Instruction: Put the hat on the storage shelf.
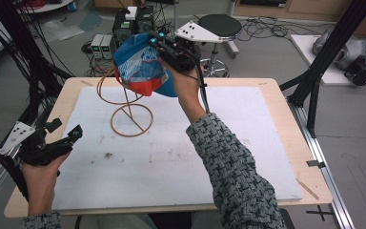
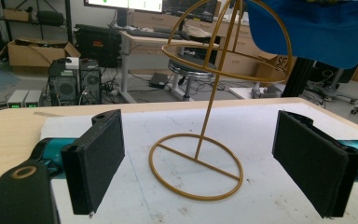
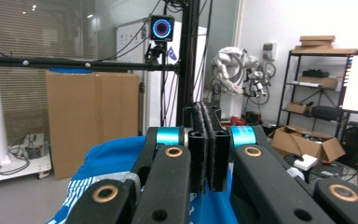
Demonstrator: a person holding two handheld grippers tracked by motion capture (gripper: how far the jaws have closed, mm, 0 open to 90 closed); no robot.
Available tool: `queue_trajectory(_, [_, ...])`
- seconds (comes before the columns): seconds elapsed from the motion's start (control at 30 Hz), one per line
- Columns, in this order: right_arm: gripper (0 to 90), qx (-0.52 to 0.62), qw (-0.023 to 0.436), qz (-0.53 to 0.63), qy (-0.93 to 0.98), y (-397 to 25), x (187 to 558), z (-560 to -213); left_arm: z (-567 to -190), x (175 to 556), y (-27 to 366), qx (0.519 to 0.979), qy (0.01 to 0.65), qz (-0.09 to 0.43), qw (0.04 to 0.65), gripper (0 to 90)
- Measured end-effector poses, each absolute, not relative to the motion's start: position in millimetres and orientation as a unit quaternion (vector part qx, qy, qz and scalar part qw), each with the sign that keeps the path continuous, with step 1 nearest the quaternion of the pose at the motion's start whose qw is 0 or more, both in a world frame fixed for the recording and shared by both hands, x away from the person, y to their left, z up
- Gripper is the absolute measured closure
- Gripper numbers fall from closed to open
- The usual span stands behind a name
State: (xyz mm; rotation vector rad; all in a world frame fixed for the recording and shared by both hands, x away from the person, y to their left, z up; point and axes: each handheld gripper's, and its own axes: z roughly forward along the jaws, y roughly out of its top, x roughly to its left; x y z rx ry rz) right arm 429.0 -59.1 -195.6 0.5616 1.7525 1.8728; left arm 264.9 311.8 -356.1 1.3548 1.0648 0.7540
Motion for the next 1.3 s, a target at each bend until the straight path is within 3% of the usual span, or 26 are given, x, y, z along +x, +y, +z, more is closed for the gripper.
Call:
queue_trajectory(0.67, [89.4, 0.192, 0.217, 0.649, 0.703, 3, 440, -218, -355, 265, 314, 0.579, 0.457, 0.322, 0.593, 17.0])
queue_trajectory(1.3, [89.4, 0.17, 0.197, 0.654, 0.71, 40, 440, -211, -355, 265, 312, 0.582, 0.453, 0.319, 0.595, 17.0])
